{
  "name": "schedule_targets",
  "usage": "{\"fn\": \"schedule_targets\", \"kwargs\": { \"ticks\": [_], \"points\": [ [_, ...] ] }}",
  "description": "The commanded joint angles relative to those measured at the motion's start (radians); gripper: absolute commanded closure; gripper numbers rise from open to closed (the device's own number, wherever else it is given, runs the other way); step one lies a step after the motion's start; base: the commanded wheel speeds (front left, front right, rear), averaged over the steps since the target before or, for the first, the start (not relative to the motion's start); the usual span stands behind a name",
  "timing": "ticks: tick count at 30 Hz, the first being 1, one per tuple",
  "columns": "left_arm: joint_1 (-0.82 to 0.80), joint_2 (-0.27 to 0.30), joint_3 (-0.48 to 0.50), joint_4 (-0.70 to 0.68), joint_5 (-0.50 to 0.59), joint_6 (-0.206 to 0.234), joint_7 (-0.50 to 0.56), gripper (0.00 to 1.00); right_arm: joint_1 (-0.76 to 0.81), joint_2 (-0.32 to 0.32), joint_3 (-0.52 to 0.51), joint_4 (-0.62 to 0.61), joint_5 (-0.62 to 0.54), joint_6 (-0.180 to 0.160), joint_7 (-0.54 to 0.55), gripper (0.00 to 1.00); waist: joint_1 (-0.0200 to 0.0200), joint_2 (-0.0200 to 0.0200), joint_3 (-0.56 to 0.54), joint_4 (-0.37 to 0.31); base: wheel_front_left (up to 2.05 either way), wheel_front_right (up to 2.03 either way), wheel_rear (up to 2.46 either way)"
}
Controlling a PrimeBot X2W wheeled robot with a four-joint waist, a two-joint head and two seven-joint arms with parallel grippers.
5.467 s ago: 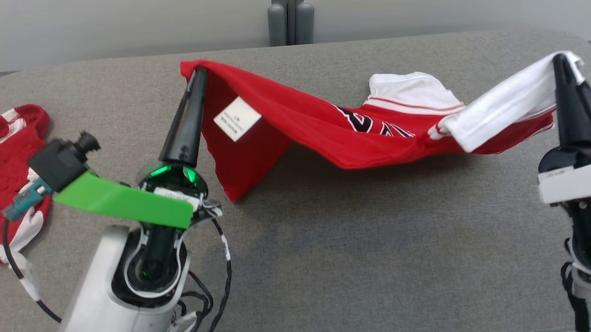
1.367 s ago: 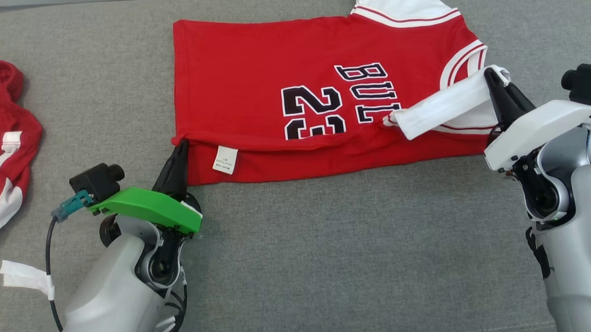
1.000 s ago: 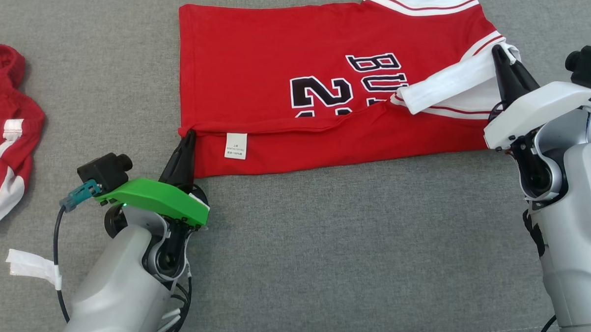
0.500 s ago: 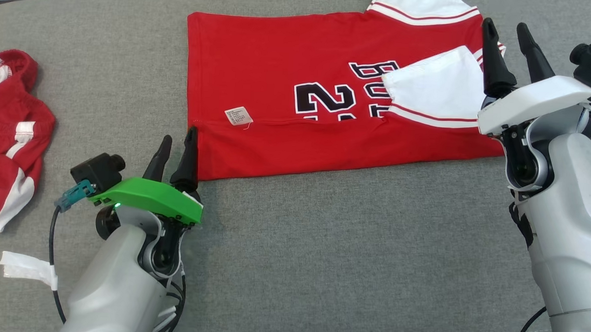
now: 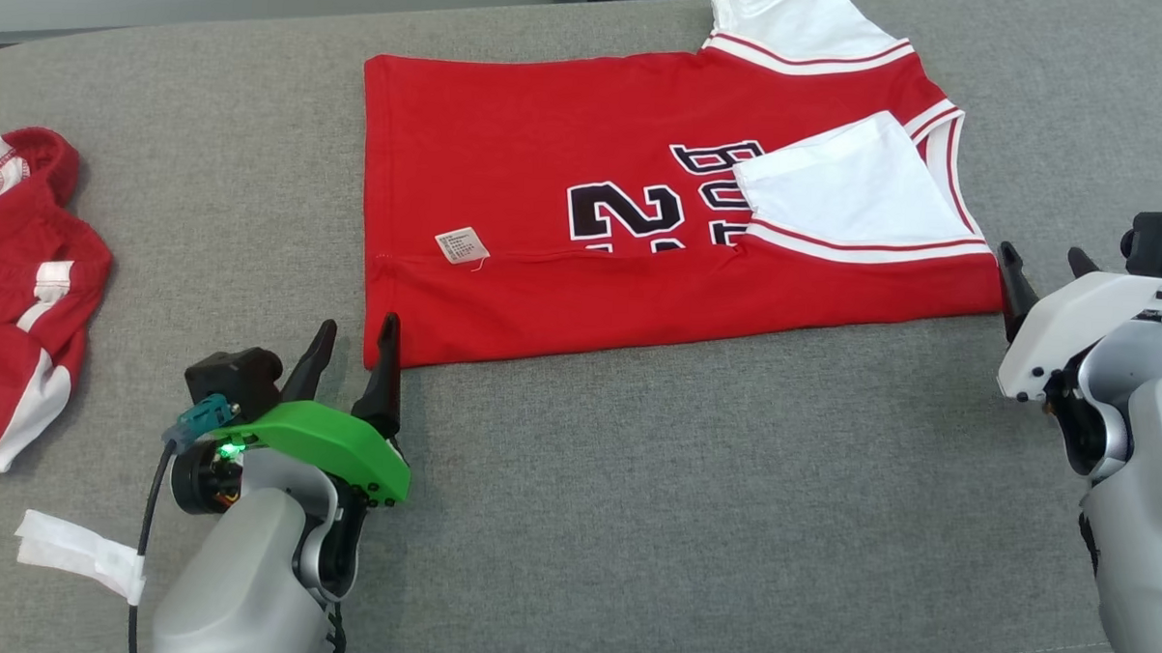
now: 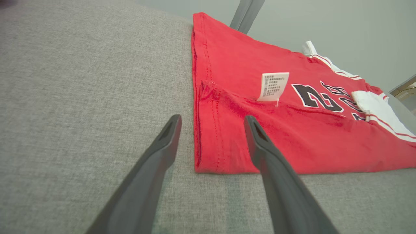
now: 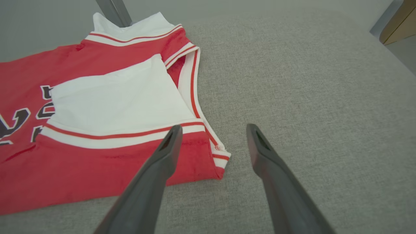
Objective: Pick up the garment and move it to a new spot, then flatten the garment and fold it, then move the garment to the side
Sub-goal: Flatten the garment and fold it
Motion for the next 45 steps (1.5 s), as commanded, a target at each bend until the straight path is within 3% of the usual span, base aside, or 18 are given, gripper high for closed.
{"fn": "schedule_targets", "kwargs": {
  "ticks": [1, 7, 17, 21, 22, 23, 24, 25, 34, 45],
  "points": [
    [-0.002, 0.002, -0.008, 0.012, 0.02, 0.016, 0.0, 0.0, 0.016, 0.019, -0.022, -0.004, -0.021, 0.0, 0.018, 0.0, 0.0, 0.0, 0.008, -0.005, 0.0, 0.0, 0.0],
    [-0.035, -0.017, -0.026, 0.057, 0.05, 0.044, 0.0, 0.0, 0.031, 0.072, -0.087, -0.015, -0.076, -0.001, 0.075, 0.0, 0.0, 0.0, 0.035, -0.008, 0.0, 0.0, 0.0],
    [-0.084, -0.018, -0.049, 0.106, 0.112, 0.091, 0.009, 0.0, -0.005, 0.103, -0.117, 0.012, -0.143, -0.001, 0.083, 0.0, 0.0, 0.0, 0.078, 0.003, 0.0, 0.0, 0.0],
    [-0.075, -0.028, -0.073, 0.143, 0.114, 0.084, 0.044, 0.0, -0.012, 0.118, -0.115, 0.045, -0.152, 0.0, 0.094, 0.0, 0.0, 0.0, 0.086, 0.008, 0.0, 0.0, 0.0],
    [-0.071, -0.03, -0.076, 0.15, 0.109, 0.079, 0.049, 0.1, -0.009, 0.12, -0.113, 0.052, -0.156, 0.0, 0.102, 0.0, 0.0, 0.0, 0.086, 0.009, 0.0, 0.0, 0.0],
    [-0.068, -0.034, -0.079, 0.158, 0.105, 0.078, 0.056, 0.73, -0.008, 0.122, -0.113, 0.059, -0.157, 0.0, 0.104, 0.16, 0.0, 0.0, 0.085, 0.011, 0.0, 0.0, 0.0],
    [-0.063, -0.038, -0.085, 0.165, 0.103, 0.073, 0.062, 1.0, -0.006, 0.123, -0.116, 0.062, -0.16, 0.0, 0.105, 0.51, 0.0, 0.0, 0.084, 0.012, 0.0, 0.0, 0.0],
    [-0.057, -0.044, -0.088, 0.171, 0.096, 0.066, 0.072, 1.0, -0.004, 0.123, -0.118, 0.065, -0.165, 0.0, 0.103, 1.0, 0.0, 0.0, 0.083, 0.014, 0.0, 0.0, 0.0],
    [-0.029, -0.038, -0.085, 0.143, 0.085, 0.054, 0.049, 1.0, 0.056, 0.131, -0.149, -0.021, -0.152, -0.001, 0.067, 1.0, 0.0, 0.0, 0.024, 0.011, 0.0, 0.0, 0.0],
    [0.117, 0.026, -0.103, 0.005, 0.076, 0.079, 0.091, 1.0, 0.308, 0.175, -0.192, -0.305, -0.142, -0.001, 0.163, 1.0, 0.0, 0.0, -0.085, -0.015, 0.0, 0.0, 0.0]
  ]
}}
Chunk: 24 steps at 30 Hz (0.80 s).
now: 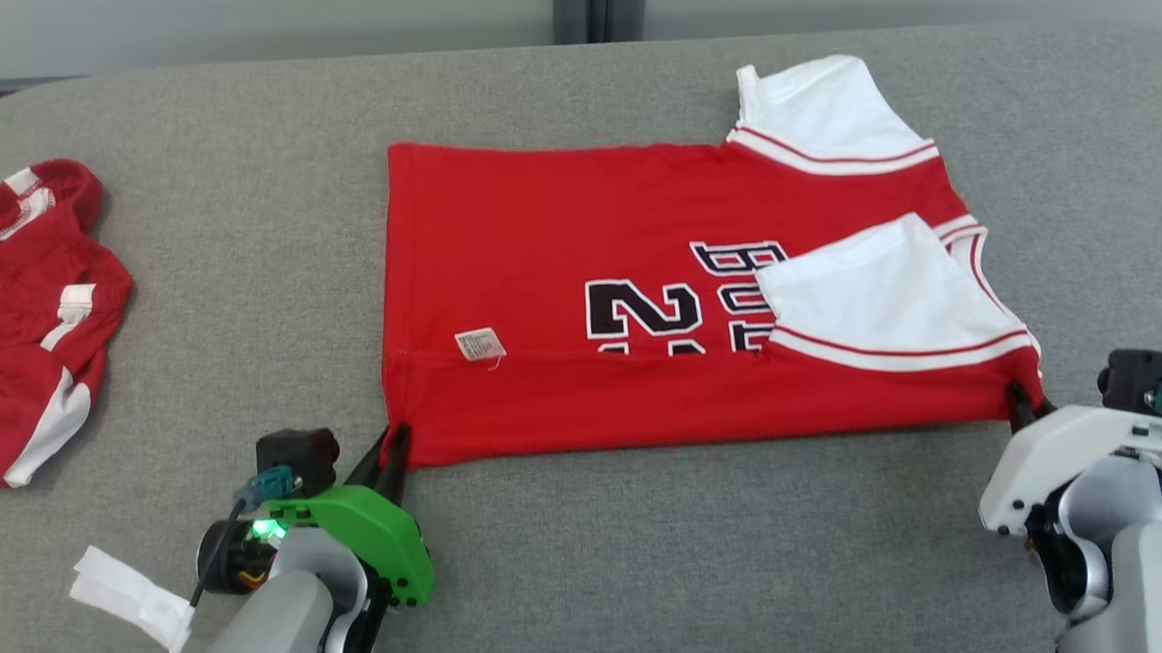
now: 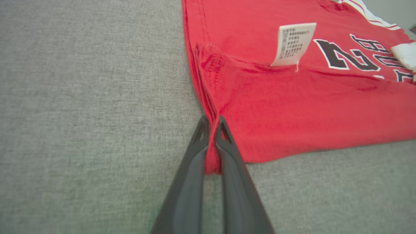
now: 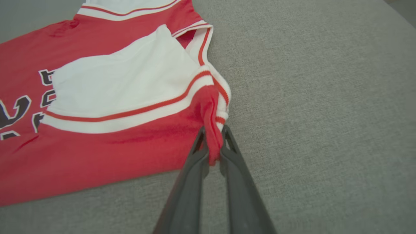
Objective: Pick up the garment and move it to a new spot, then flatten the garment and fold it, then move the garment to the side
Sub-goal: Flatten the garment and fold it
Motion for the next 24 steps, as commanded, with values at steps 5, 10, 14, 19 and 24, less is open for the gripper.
{"fn": "schedule_targets", "kwargs": {
  "ticks": [5, 10, 14, 19, 24],
  "points": [
    [0.119, 0.057, -0.002, -0.097, -0.009, 0.05, 0.045, 1.0, 0.143, 0.012, -0.019, -0.135, 0.019, -0.003, 0.054, 1.0, 0.0, 0.0, -0.053, -0.026, 0.0, 0.0, 0.0],
    [0.219, 0.079, 0.014, -0.203, -0.041, 0.099, 0.079, 1.0, 0.221, 0.017, -0.006, -0.18, 0.075, -0.003, 0.064, 1.0, 0.0, 0.0, -0.062, -0.034, 0.0, 0.0, 0.0],
    [0.276, 0.092, 0.015, -0.27, -0.051, 0.135, 0.111, 0.97, 0.241, 0.018, 0.004, -0.169, 0.094, -0.002, 0.05, 0.04, 0.0, 0.0, -0.066, -0.035, 0.0, 0.0, 0.0],
    [0.315, 0.101, 0.015, -0.342, -0.056, 0.172, 0.137, 0.0, 0.218, 0.02, -0.014, -0.165, 0.066, -0.002, 0.022, 0.0, 0.0, 0.0, -0.066, -0.029, 0.0, 0.0, 0.0],
    [0.334, 0.11, 0.018, -0.396, -0.06, 0.198, 0.16, 0.0, 0.184, 0.02, -0.029, -0.189, 0.038, -0.002, 0.019, 0.0, 0.0, 0.0, -0.06, -0.025, 0.0, 0.0, 0.0]
  ]
}}
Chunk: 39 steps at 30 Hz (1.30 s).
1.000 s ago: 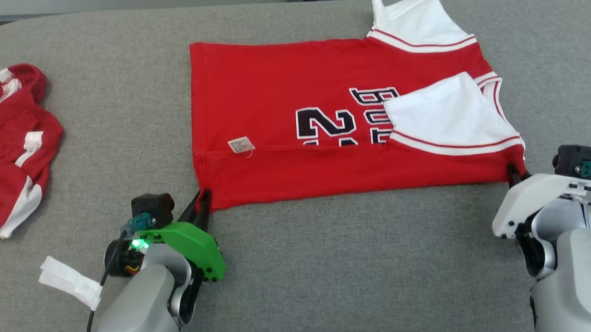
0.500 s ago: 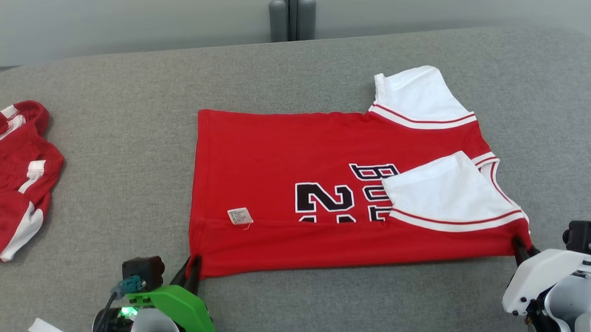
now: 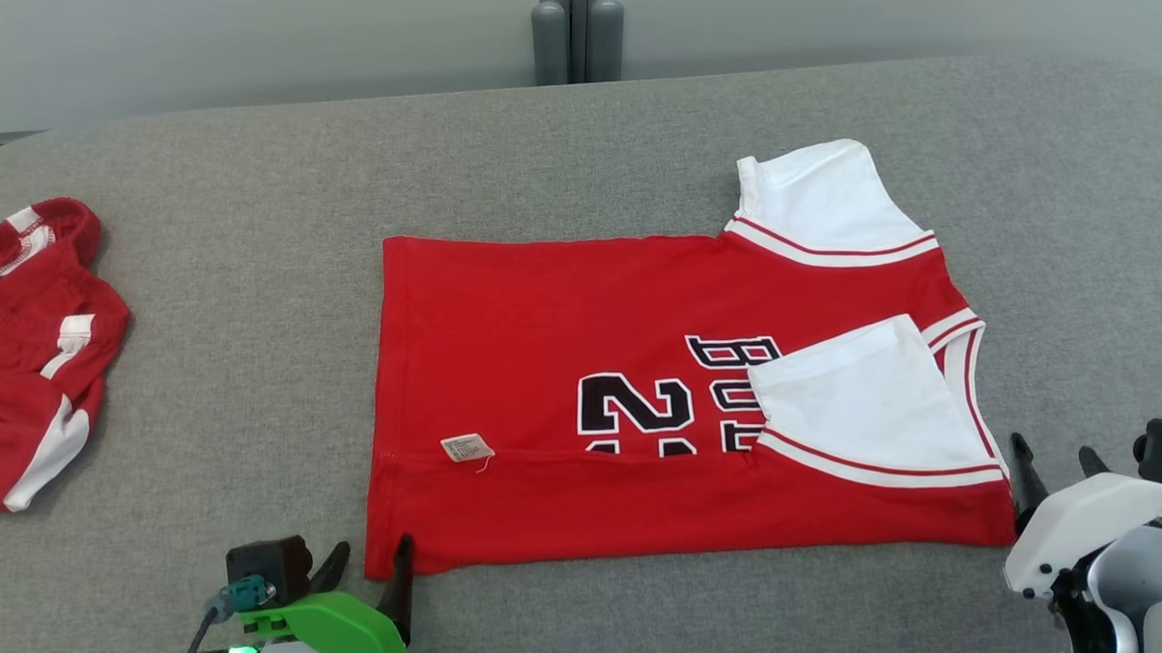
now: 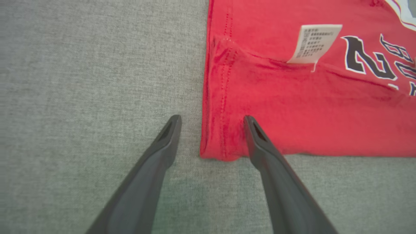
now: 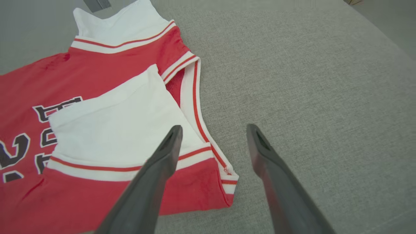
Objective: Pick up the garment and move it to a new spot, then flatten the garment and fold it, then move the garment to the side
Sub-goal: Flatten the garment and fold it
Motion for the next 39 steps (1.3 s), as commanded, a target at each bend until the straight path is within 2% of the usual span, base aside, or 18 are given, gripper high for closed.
{"fn": "schedule_targets", "kwargs": {
  "ticks": [1, 7, 11, 18, 26, 32, 39],
  "points": [
    [0.015, 0.013, 0.011, -0.017, -0.007, 0.01, 0.006, 0.0, -0.021, -0.002, -0.004, -0.015, -0.017, -0.002, 0.002, 0.0, 0.0, 0.0, 0.005, 0.001, 0.0, 0.0, 0.0],
    [-0.093, 0.044, 0.026, -0.084, 0.007, 0.008, 0.044, 0.0, -0.138, -0.022, 0.013, -0.055, -0.058, -0.002, 0.041, 0.0, 0.0, 0.0, 0.033, 0.004, 0.0, 0.0, 0.0],
    [-0.228, 0.053, 0.021, -0.05, 0.016, -0.01, 0.109, 0.0, -0.264, -0.065, 0.065, 0.001, -0.04, -0.002, 0.093, 0.0, 0.0, 0.0, 0.063, 0.002, 0.0, 0.0, 0.0],
    [-0.518, 0.045, -0.005, 0.137, 0.031, -0.052, 0.256, 0.0, -0.541, -0.147, 0.208, 0.201, 0.064, -0.002, 0.11, 0.0, 0.0, 0.0, 0.162, -0.022, 0.0, 0.0, 0.0],
    [-0.768, 0.036, -0.006, 0.34, 0.051, -0.092, 0.3, 0.0, -0.801, -0.2, 0.376, 0.395, 0.112, -0.002, 0.045, 0.0, 0.0, 0.0, 0.279, -0.048, 0.0, 0.0, 0.0],
    [-0.867, 0.023, -0.03, 0.432, 0.07, -0.126, 0.315, 0.0, -0.91, -0.223, 0.451, 0.489, 0.141, -0.002, -0.003, 0.0, 0.0, 0.0, 0.325, -0.042, 0.0, 0.0, 0.0],
    [-0.89, -0.006, -0.067, 0.498, 0.079, -0.156, 0.34, 0.0, -0.958, -0.252, 0.497, 0.559, 0.174, -0.002, -0.042, 0.0, 0.0, 0.0, 0.332, -0.023, 0.0, 0.0, 0.0]
  ]
}}
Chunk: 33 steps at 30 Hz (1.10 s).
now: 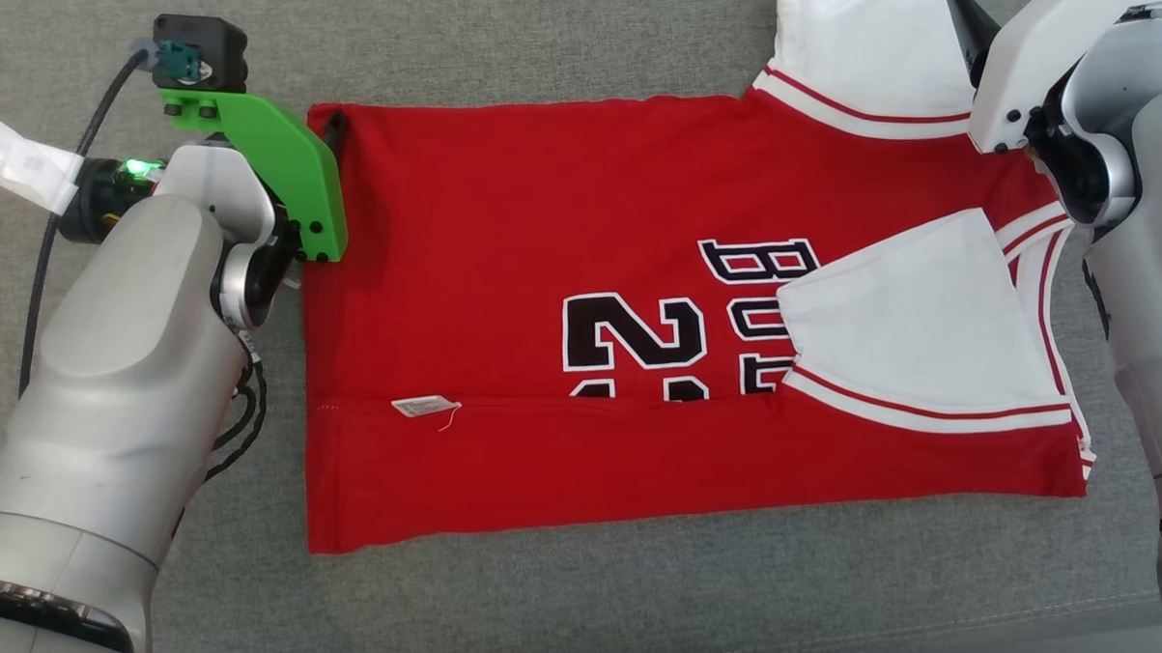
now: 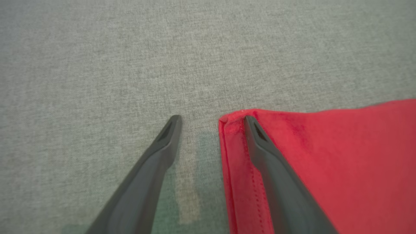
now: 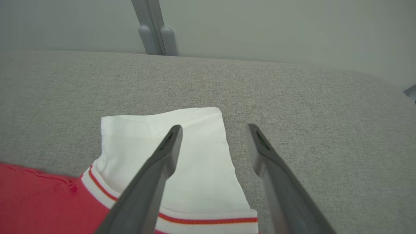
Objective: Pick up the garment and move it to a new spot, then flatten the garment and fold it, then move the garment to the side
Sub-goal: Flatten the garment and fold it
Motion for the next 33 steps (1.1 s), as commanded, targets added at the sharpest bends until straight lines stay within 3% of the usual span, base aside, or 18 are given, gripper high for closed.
{"fn": "schedule_targets", "kwargs": {
  "ticks": [1, 2, 3, 6, 7, 15, 22, 33],
  "points": [
    [0.008, -0.011, -0.014, 0.021, 0.007, -0.01, 0.019, 0.0, -0.018, -0.01, 0.008, 0.011, 0.012, -0.001, -0.006, 0.0, -0.0002, 0.0, 0.001, 0.007, 0.0, 0.0, 0.0],
    [0.008, -0.014, -0.019, 0.027, 0.007, -0.015, 0.025, 0.0, -0.02, -0.014, 0.012, 0.017, 0.014, -0.001, -0.008, 0.0, -0.0002, 0.0, 0.0, 0.009, 0.0, 0.0, 0.0],
    [0.01, -0.019, -0.027, 0.034, 0.008, -0.023, 0.035, 0.29, -0.022, -0.018, 0.018, 0.027, 0.019, -0.001, -0.009, 0.0, -0.0002, 0.0, 0.0, 0.011, 0.0, 0.0, 0.0],
    [0.014, -0.03, -0.049, 0.046, 0.01, -0.047, 0.055, 0.86, -0.033, -0.023, 0.034, 0.048, 0.03, -0.001, -0.001, 0.0, -0.0002, 0.0, 0.002, 0.016, 0.0, 0.0, 0.0],
    [0.014, -0.033, -0.052, 0.049, 0.011, -0.05, 0.051, 1.0, -0.038, -0.026, 0.041, 0.055, 0.033, -0.001, -0.001, 0.0, -0.0002, 0.0, 0.004, 0.017, 0.0, 0.0, 0.0],
    [-0.013, -0.048, -0.076, 0.066, 0.028, -0.077, -0.011, 1.0, -0.09, -0.04, 0.057, 0.116, 0.044, -0.001, -0.035, 0.0, -0.0002, 0.0, 0.043, 0.037, 0.0, 0.0, 0.0],
    [-0.017, -0.101, -0.103, 0.076, 0.045, -0.076, -0.071, 1.0, -0.133, -0.065, 0.035, 0.213, 0.01, -0.001, -0.088, 0.0, -0.0002, 0.0, 0.071, 0.083, 0.0, 0.0, 0.0],
    [-0.027, -0.153, -0.142, 0.077, 0.056, -0.098, -0.11, 1.0, -0.212, -0.113, 0.108, 0.315, -0.033, -0.001, 0.058, 0.0, -0.0002, 0.0, 0.117, 0.145, 0.0, 0.0, 0.0]
  ]
}}
